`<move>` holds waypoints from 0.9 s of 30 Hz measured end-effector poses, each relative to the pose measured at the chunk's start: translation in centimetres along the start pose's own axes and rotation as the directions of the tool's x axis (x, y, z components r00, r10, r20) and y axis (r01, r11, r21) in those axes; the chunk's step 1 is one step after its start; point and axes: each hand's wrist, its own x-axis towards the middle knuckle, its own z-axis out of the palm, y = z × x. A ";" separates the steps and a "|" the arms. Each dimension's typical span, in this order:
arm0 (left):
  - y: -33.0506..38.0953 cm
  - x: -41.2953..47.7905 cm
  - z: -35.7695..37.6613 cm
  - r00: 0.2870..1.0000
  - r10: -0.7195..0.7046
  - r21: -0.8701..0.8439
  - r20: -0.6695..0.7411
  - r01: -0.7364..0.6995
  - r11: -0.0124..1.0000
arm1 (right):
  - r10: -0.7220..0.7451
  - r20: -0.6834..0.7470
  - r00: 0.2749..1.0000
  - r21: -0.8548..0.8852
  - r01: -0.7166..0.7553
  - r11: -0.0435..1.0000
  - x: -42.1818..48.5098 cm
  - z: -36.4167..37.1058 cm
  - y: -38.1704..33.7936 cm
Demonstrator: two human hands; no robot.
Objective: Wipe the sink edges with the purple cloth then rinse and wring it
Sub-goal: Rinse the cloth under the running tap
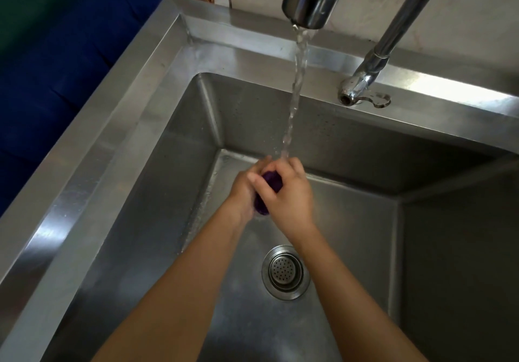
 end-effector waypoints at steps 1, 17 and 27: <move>-0.5 -0.2 0.5 1.000 -0.010 -0.017 -0.002 0.010 1.000 | 0.038 -0.045 0.998 -0.068 -0.041 0.997 0.2 0.3 -0.2; 0.2 1.3 -0.6 0.984 0.095 0.036 -0.149 -0.091 0.995 | 0.244 0.160 0.956 -0.019 -0.244 0.970 2.6 -0.8 2.2; -1.0 0.4 1.3 0.996 0.000 0.031 -0.086 0.002 1.000 | 0.225 -0.009 0.974 -0.303 -0.217 0.928 3.2 0.3 -1.2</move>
